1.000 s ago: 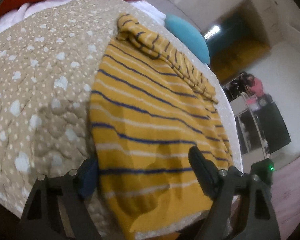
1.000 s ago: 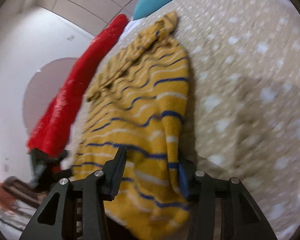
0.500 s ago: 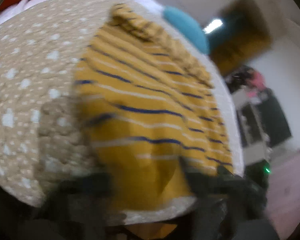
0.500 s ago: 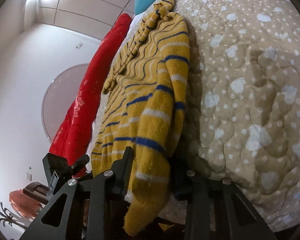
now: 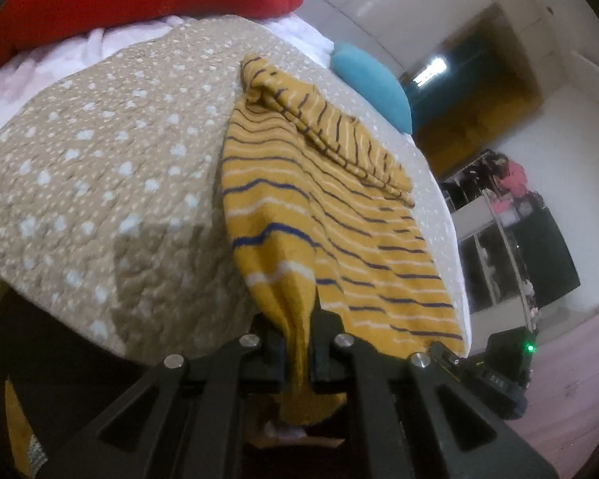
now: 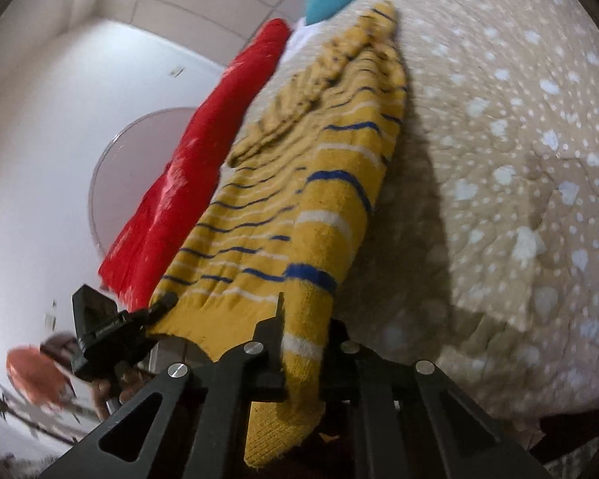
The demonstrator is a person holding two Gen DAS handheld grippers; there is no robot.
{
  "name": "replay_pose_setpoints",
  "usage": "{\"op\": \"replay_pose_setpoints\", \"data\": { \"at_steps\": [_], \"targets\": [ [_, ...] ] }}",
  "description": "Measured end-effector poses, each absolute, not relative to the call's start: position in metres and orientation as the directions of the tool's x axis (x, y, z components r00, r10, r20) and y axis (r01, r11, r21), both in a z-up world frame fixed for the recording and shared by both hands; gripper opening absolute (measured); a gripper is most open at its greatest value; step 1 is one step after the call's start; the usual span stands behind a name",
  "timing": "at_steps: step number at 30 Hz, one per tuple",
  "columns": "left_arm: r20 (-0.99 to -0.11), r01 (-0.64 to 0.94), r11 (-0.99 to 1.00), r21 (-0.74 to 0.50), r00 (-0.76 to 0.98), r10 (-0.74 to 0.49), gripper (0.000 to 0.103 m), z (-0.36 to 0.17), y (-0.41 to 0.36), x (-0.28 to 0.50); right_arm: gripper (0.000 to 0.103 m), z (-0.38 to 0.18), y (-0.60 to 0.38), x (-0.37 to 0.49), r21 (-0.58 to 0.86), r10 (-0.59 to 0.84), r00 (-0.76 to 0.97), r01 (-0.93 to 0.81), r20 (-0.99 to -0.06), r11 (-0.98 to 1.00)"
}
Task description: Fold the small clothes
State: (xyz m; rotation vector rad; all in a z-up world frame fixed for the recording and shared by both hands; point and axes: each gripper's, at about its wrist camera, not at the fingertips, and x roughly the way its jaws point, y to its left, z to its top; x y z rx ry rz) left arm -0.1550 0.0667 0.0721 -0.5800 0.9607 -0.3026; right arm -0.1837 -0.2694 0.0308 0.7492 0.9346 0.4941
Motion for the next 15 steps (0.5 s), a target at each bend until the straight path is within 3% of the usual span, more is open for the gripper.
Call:
{"op": "replay_pose_setpoints", "data": {
  "at_steps": [8, 15],
  "targets": [
    [-0.698, -0.060, 0.791, -0.609, 0.515, -0.499, 0.007, 0.045, 0.077, -0.152, 0.009, 0.014, -0.256, -0.195, 0.697, 0.629, 0.467, -0.036, -0.621, 0.716],
    [-0.656, -0.001, 0.792, -0.611, 0.560, -0.505, 0.007, 0.076, 0.072, -0.121, 0.009, 0.052, -0.245, -0.166, 0.615, 0.582, 0.496, -0.118, -0.644, 0.780]
  ]
}}
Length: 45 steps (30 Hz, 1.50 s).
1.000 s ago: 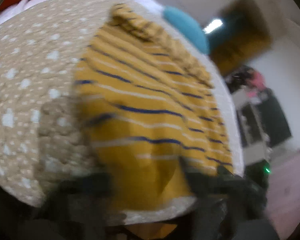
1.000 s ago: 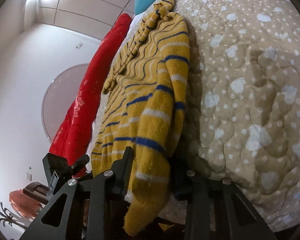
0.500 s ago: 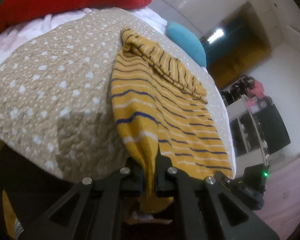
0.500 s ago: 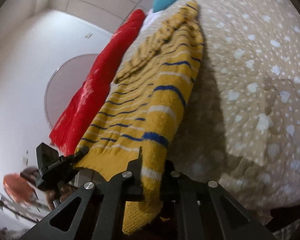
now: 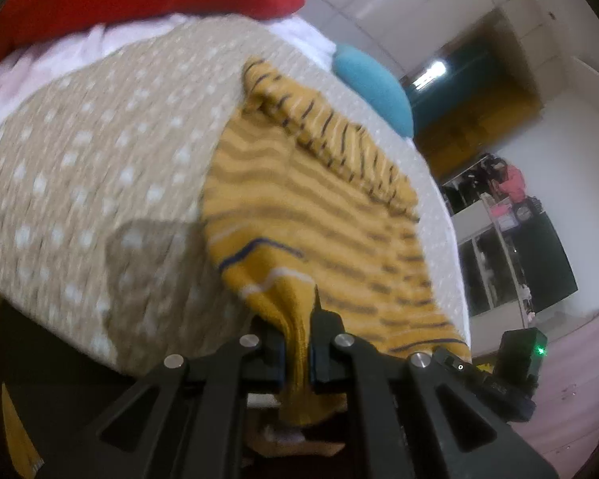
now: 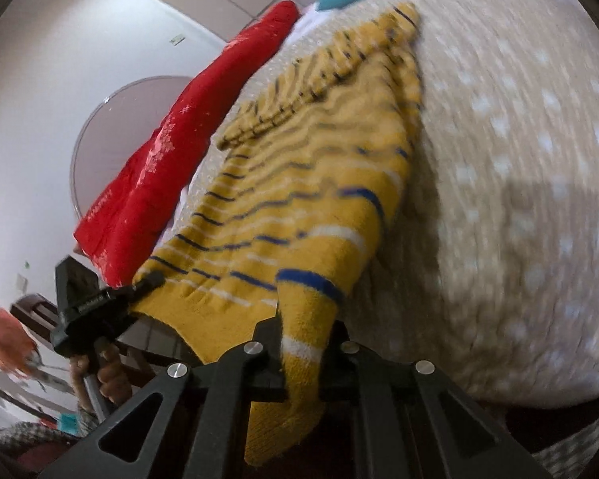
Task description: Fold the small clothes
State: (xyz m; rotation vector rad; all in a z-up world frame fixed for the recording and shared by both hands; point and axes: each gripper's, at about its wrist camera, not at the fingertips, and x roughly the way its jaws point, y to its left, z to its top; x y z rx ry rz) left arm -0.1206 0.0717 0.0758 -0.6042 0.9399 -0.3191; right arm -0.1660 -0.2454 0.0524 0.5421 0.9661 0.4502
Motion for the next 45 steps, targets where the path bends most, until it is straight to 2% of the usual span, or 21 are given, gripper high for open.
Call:
{"op": "replay_pose_setpoints", "data": {
  "at_steps": [6, 11, 16, 22, 25, 27, 29, 30, 32, 35, 40, 42, 44, 45],
  "targets": [
    [-0.609, 0.069, 0.810, -0.582, 0.623, -0.491, 0.007, 0.125, 0.064, -0.054, 0.009, 0.110, -0.245, -0.106, 0.544, 0.532, 0.577, -0.173, -0.619, 0.821],
    [-0.630, 0.063, 0.855, -0.515, 0.648, -0.427, 0.007, 0.140, 0.056, 0.018, 0.009, 0.141, -0.245, -0.036, 0.477, 0.476, 0.625, -0.182, -0.619, 0.860],
    [-0.700, 0.005, 0.887, -0.461, 0.613, -0.367, 0.007, 0.128, 0.045, 0.107, 0.009, 0.137, -0.252, 0.046, 0.480, 0.446, 0.614, -0.122, -0.651, 0.869],
    [-0.767, -0.041, 0.900, -0.433, 0.542, -0.344, 0.008, 0.102, 0.035, 0.196, 0.009, 0.101, -0.271, 0.135, 0.508, 0.416, 0.575, -0.001, -0.704, 0.861],
    [-0.752, -0.056, 0.862, -0.503, 0.520, -0.405, 0.014, 0.088, 0.041, 0.223, 0.013, 0.077, -0.285, 0.171, 0.561, 0.440, 0.543, 0.069, -0.715, 0.825],
    [-0.722, -0.077, 0.811, -0.580, 0.509, -0.468, 0.025, 0.080, 0.049, 0.236, 0.015, 0.061, -0.299, 0.188, 0.639, 0.494, 0.532, 0.120, -0.688, 0.760],
    [-0.675, -0.087, 0.758, -0.647, 0.528, -0.515, 0.047, 0.077, 0.059, 0.241, 0.017, 0.049, -0.314, 0.198, 0.706, 0.540, 0.538, 0.157, -0.647, 0.690],
    [-0.647, -0.091, 0.730, -0.677, 0.546, -0.532, 0.052, 0.078, 0.065, 0.243, 0.019, 0.045, -0.321, 0.201, 0.732, 0.554, 0.547, 0.173, -0.628, 0.659],
    [-0.603, -0.107, 0.673, -0.731, 0.563, -0.566, 0.069, 0.077, 0.075, 0.245, 0.025, 0.041, -0.330, 0.206, 0.773, 0.577, 0.564, 0.191, -0.591, 0.605],
    [-0.578, -0.143, 0.629, -0.764, 0.584, -0.570, 0.070, 0.076, 0.088, 0.244, 0.036, 0.036, -0.339, 0.212, 0.809, 0.599, 0.576, 0.213, -0.556, 0.548],
    [-0.632, -0.158, 0.689, -0.707, 0.580, -0.515, 0.070, 0.082, 0.094, 0.233, 0.045, 0.037, -0.355, 0.211, 0.850, 0.617, 0.596, 0.256, -0.514, 0.461],
    [-0.642, -0.147, 0.710, -0.689, 0.578, -0.503, 0.070, 0.086, 0.095, 0.222, 0.055, 0.041, -0.365, 0.207, 0.872, 0.629, 0.610, 0.263, -0.482, 0.413],
    [-0.651, -0.134, 0.728, -0.672, 0.576, -0.495, 0.070, 0.090, 0.095, 0.211, 0.059, 0.048, -0.375, 0.199, 0.884, 0.630, 0.624, 0.268, -0.462, 0.383],
    [-0.655, -0.126, 0.738, -0.663, 0.575, -0.491, 0.070, 0.092, 0.094, 0.204, 0.065, 0.053, -0.383, 0.193, 0.881, 0.610, 0.640, 0.274, -0.467, 0.386]
  ]
}}
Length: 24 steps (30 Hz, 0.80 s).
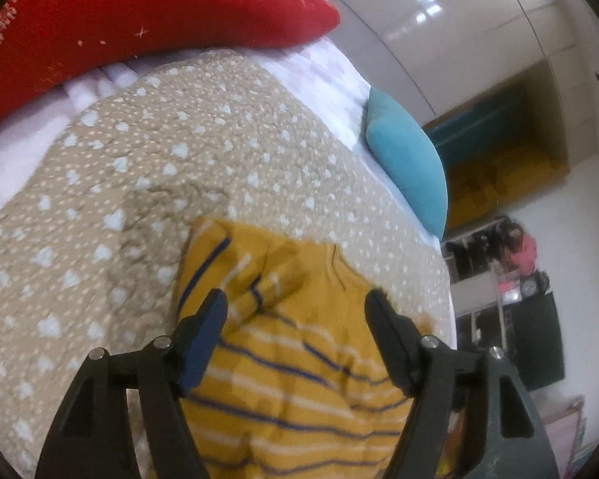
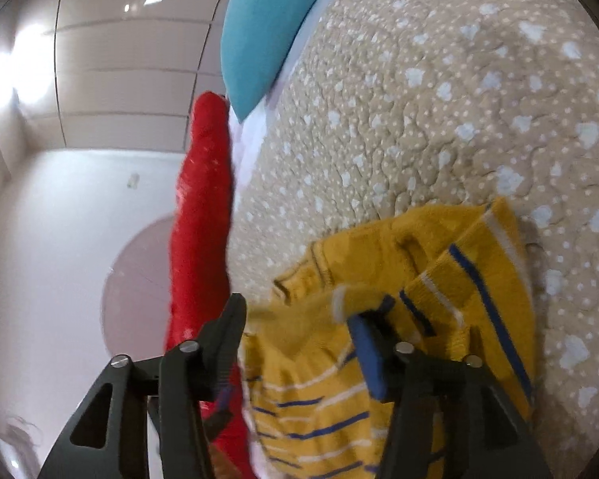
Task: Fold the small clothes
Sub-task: 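Release the folded sweater and pull both grippers back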
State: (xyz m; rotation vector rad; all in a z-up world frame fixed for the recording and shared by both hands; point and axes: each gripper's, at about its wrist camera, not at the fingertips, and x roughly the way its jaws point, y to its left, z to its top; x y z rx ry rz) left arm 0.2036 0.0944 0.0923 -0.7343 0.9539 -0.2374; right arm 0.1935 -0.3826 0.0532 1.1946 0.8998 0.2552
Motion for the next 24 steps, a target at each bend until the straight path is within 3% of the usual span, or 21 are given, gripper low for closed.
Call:
{"op": "replay_pose_setpoints", "data": {
  "at_steps": [2, 5, 11, 13, 14, 16, 17, 18, 21, 24],
  "targets": [
    [-0.672, -0.117, 0.761, -0.638, 0.568, -0.476, 0.070, 0.095, 0.092, 0.189, 0.077, 0.065, -0.401, 0.177, 0.864, 0.552, 0.675, 0.288, -0.489, 0.412],
    [-0.713, -0.097, 0.813, -0.575, 0.548, -0.438, 0.070, 0.093, 0.083, 0.167, 0.077, 0.077, -0.416, 0.150, 0.834, 0.517, 0.676, 0.286, -0.525, 0.472],
    [-0.770, -0.028, 0.882, -0.470, 0.502, -0.394, 0.070, 0.077, 0.063, 0.107, 0.075, 0.089, -0.364, 0.067, 0.583, 0.425, 0.580, 0.109, -0.695, 0.805],
    [-0.773, -0.017, 0.887, -0.461, 0.499, -0.392, 0.070, 0.072, 0.060, 0.088, 0.069, 0.083, -0.339, 0.037, 0.489, 0.384, 0.581, 0.028, -0.717, 0.872],
    [-0.775, -0.020, 0.888, -0.460, 0.496, -0.391, 0.070, 0.068, 0.059, 0.077, 0.060, 0.078, -0.329, 0.029, 0.455, 0.366, 0.587, 0.006, -0.722, 0.890],
    [-0.781, -0.033, 0.885, -0.464, 0.488, -0.391, 0.070, 0.063, 0.058, 0.062, 0.037, 0.067, -0.314, 0.016, 0.409, 0.343, 0.594, -0.026, -0.727, 0.912],
    [-0.784, -0.040, 0.884, -0.466, 0.480, -0.392, 0.070, 0.060, 0.058, 0.056, 0.014, 0.062, -0.311, 0.015, 0.404, 0.342, 0.593, -0.030, -0.729, 0.914],
    [-0.789, -0.044, 0.884, -0.466, 0.473, -0.393, 0.070, 0.059, 0.058, 0.051, 0.009, 0.057, -0.311, 0.015, 0.410, 0.344, 0.589, -0.023, -0.731, 0.912],
    [-0.787, -0.039, 0.890, -0.455, 0.485, -0.381, 0.070, 0.066, 0.061, 0.032, 0.006, 0.056, -0.344, 0.007, 0.554, 0.403, 0.626, 0.056, -0.667, 0.831],
    [-0.785, -0.025, 0.909, -0.416, 0.515, -0.345, 0.070, 0.075, 0.065, 0.022, 0.006, 0.052, -0.389, -0.009, 0.629, 0.374, 0.667, 0.183, -0.644, 0.756]
  ]
}}
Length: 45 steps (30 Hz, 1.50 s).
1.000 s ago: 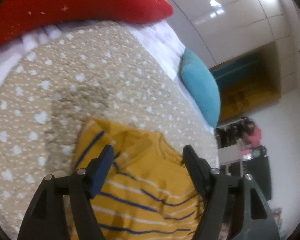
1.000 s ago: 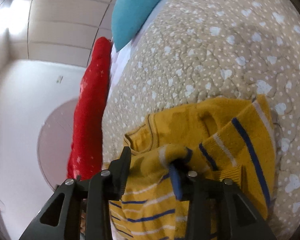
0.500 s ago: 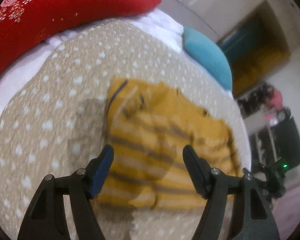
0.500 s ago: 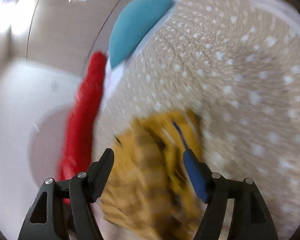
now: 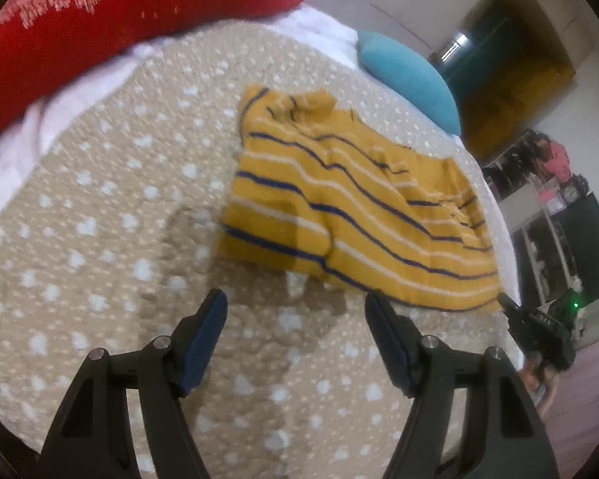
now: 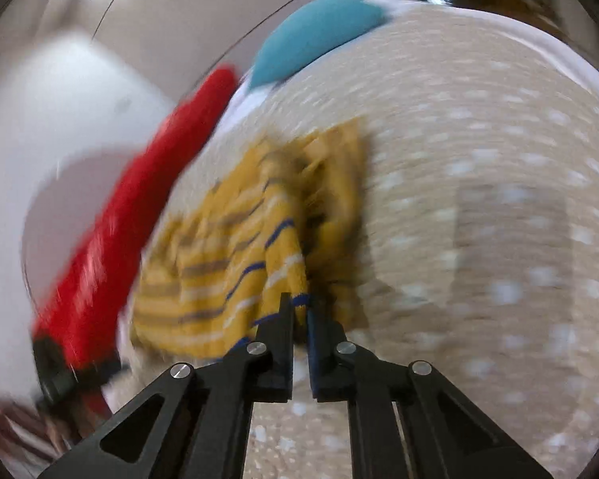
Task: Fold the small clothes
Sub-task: 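Release the folded sweater and pull both grippers back, then grasp the edge of the yellow striped sweater with the right gripper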
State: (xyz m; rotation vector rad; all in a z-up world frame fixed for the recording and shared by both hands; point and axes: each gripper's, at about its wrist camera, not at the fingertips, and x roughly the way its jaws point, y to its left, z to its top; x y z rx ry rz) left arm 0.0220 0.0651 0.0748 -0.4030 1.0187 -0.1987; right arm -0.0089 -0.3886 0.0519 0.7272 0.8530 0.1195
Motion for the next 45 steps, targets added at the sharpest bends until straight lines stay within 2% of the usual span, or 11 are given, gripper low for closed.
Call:
{"op": "replay_pose_setpoints", "data": {
  "at_steps": [4, 15, 17, 18, 24, 26, 28, 32, 34, 38, 45],
  "targets": [
    [-0.784, -0.061, 0.901, -0.429, 0.522, -0.338, 0.070, 0.073, 0.076, 0.021, 0.001, 0.018, -0.429, -0.022, 0.610, 0.314, 0.621, 0.346, -0.719, 0.713],
    [-0.809, -0.061, 0.918, -0.392, 0.498, -0.313, 0.077, 0.041, 0.068, 0.081, 0.002, 0.013, -0.427, -0.077, 0.624, 0.290, 0.699, 0.283, -0.654, 0.728],
    [-0.839, -0.039, 0.935, -0.352, 0.456, -0.297, 0.028, 0.037, 0.062, 0.092, 0.000, 0.005, -0.430, -0.077, 0.646, 0.293, 0.715, 0.282, -0.635, 0.710],
    [-0.853, -0.044, 0.946, -0.322, 0.446, -0.270, 0.019, 0.038, 0.063, 0.095, 0.000, 0.003, -0.432, -0.078, 0.658, 0.302, 0.722, 0.274, -0.623, 0.701],
    [-0.868, -0.171, 0.973, -0.158, 0.493, -0.055, 0.013, 0.053, 0.099, 0.099, 0.000, 0.005, -0.429, -0.078, 0.636, 0.282, 0.744, 0.241, -0.606, 0.733],
    [-0.852, -0.186, 0.956, -0.228, 0.514, -0.104, 0.013, 0.057, 0.113, 0.089, 0.000, 0.006, -0.428, -0.076, 0.634, 0.275, 0.749, 0.240, -0.603, 0.735],
    [-0.822, -0.160, 0.935, -0.318, 0.538, -0.187, 0.024, 0.060, 0.119, 0.076, 0.000, 0.004, -0.427, -0.073, 0.652, 0.286, 0.756, 0.234, -0.588, 0.721],
    [-0.712, -0.095, 0.856, -0.509, 0.605, -0.356, 0.080, 0.064, 0.119, 0.050, 0.000, 0.008, -0.434, -0.072, 0.679, 0.348, 0.718, 0.231, -0.602, 0.697],
    [-0.650, -0.056, 0.799, -0.599, 0.616, -0.445, 0.089, 0.060, 0.115, 0.049, 0.016, 0.017, -0.428, -0.073, 0.739, 0.430, 0.714, 0.181, -0.552, 0.649],
    [-0.647, -0.036, 0.772, -0.635, 0.571, -0.506, 0.091, 0.037, 0.099, 0.067, 0.045, 0.026, -0.385, -0.064, 0.797, 0.585, 0.651, 0.051, -0.483, 0.602],
    [-0.607, -0.048, 0.701, -0.711, 0.546, -0.578, 0.096, 0.015, 0.071, 0.117, 0.045, 0.019, -0.334, 0.004, 0.739, 0.549, 0.620, 0.076, -0.561, 0.670]
  ]
}}
